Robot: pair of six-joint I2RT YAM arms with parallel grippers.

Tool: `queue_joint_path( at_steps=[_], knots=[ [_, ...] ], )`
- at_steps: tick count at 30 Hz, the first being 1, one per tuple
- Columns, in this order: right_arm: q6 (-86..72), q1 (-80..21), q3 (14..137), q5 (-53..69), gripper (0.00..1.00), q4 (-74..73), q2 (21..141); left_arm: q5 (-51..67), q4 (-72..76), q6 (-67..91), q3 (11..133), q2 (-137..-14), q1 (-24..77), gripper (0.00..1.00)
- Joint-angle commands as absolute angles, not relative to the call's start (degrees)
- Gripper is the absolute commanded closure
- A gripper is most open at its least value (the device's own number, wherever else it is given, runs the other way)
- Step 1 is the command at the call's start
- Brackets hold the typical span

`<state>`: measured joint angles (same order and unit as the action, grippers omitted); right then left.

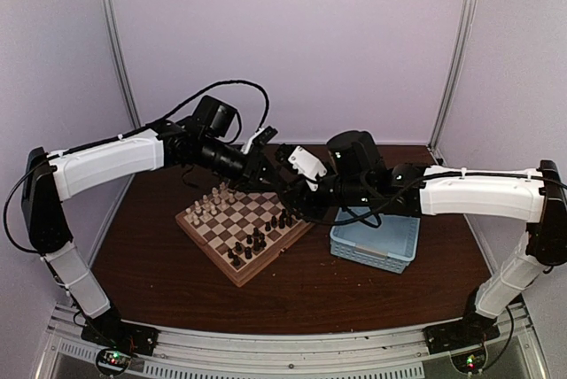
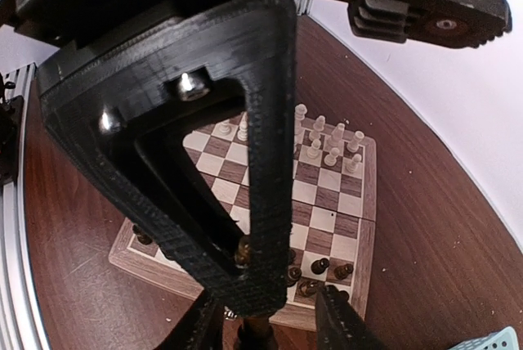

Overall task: Set up the chess pieces on the board
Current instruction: Place the chess piece on the chessboard.

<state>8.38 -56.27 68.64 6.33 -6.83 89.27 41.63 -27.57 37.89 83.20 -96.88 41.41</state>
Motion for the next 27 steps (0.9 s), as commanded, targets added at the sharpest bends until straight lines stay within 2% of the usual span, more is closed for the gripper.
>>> queue_joint_path(
  at_steps=[1,5,10,18,27],
  knots=[
    [7.5,-56.6,66.9,3.8,0.52,-3.7,87.3,37.4,-32.1,33.2,86.1,-96.5,41.9,0.86],
    [6.8,-56.6,62.7,1.7,0.4,-1.0,83.8,30.9,-36.7,28.8,86.1,-95.5,42.0,0.86],
    [4.0,-55.3,55.2,-4.9,0.36,1.9,78.6,24.3,-37.9,25.6,83.5,-95.0,42.6,0.86],
    [-5.8,-49.1,42.7,-14.8,0.34,8.1,68.1,16.4,-37.3,21.5,81.6,-97.3,47.1,0.84],
    [-7.8,-46.9,38.0,-18.1,0.33,8.4,61.6,10.4,-37.3,18.9,81.6,-101.0,49.2,0.85]
  ],
)
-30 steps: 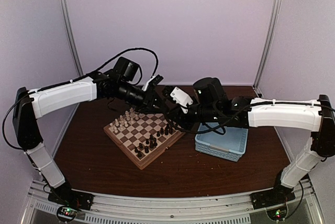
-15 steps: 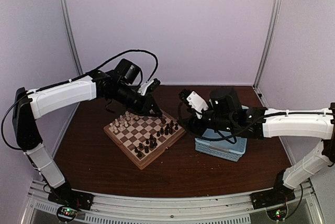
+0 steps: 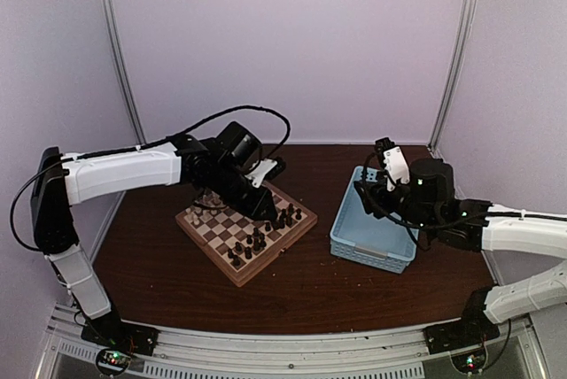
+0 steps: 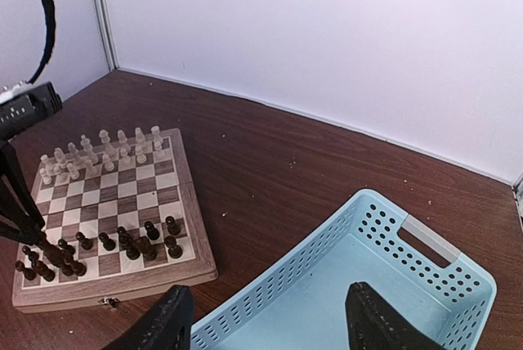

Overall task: Set up the chess pieces on the board
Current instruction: Place the chess piece on the chessboard.

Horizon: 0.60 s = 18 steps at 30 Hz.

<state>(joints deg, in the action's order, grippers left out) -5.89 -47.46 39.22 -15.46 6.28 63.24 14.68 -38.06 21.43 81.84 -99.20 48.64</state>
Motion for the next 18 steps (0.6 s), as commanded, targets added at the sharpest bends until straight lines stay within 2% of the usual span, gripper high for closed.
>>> queue_joint_path(
  at_steps=[1,18],
  knots=[
    [-7.8,-46.8,38.0,-18.1,0.33,8.4,61.4,9.5,-37.2,18.8,81.7,-101.5,49.4,0.85],
    [-7.2,-46.3,38.4,-17.0,0.33,8.7,62.3,4.1,-33.3,15.0,82.7,-108.2,51.0,0.85]
  ],
)
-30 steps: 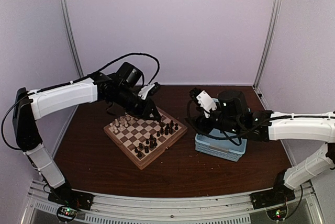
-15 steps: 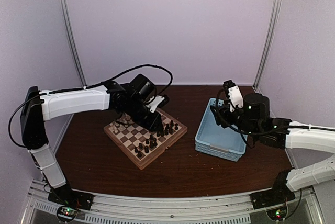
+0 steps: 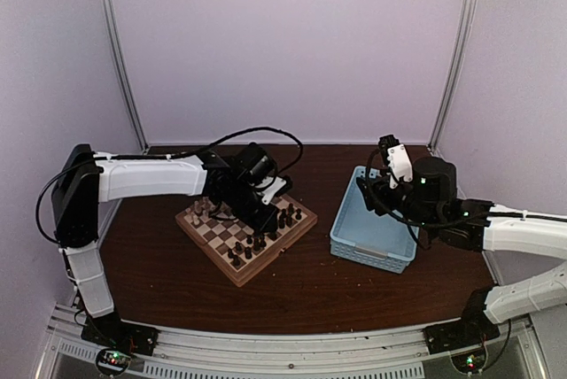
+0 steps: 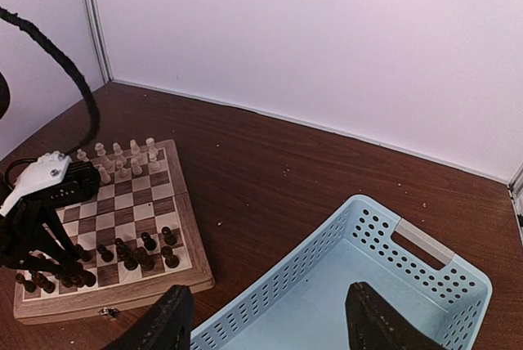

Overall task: Set up the chess pieces on the board
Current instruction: Place the chess piece on the chessboard.

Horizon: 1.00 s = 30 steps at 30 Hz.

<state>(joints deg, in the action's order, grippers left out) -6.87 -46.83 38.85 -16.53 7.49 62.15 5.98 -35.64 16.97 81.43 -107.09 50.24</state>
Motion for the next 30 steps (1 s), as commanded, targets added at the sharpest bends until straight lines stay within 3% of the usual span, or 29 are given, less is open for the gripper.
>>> queue_joint_path(
  at_steps=[1,25,30],
  knots=[
    [-7.3,-46.3,38.4,-16.9,0.33,8.7,62.2,3.7,-33.3,15.0,82.8,-108.5,51.1,0.85],
    [-7.2,-46.0,37.7,-16.2,0.33,8.3,61.3,-3.0,-33.3,12.6,85.4,-112.7,52.0,0.84],
    [-7.4,-45.9,37.7,-16.0,0.33,8.4,61.4,-3.6,-33.4,12.5,85.5,-112.8,52.1,0.8]
  ],
)
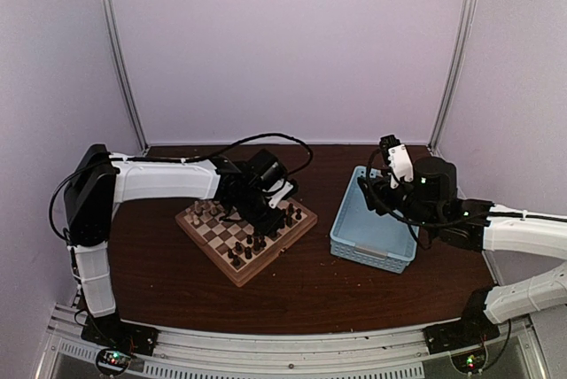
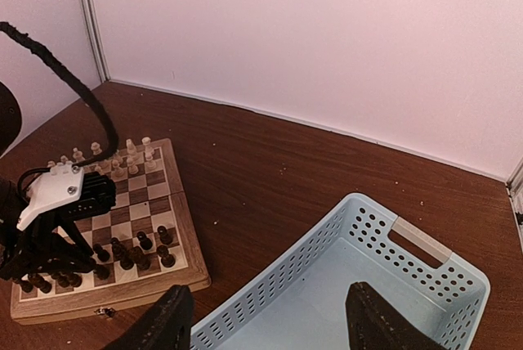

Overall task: Set up the chess pieces on the board
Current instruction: Place the chess piece on the chessboard.

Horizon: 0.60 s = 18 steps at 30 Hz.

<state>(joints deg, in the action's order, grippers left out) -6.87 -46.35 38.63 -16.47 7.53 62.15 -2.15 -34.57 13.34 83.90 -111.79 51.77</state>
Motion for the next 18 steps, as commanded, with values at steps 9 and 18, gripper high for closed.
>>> queue_joint_path(
  at_steps=[9,18],
  knots=[
    [-7.5,-45.7,37.8,-15.6,0.33,8.4,61.5,-3.0,-34.2,12.7,86.1,-111.9,52.6,0.65],
    [-7.6,-45.5,38.0,-15.2,0.33,8.1,61.5,-2.0,-36.7,14.8,85.0,-106.5,52.8,0.66]
  ],
)
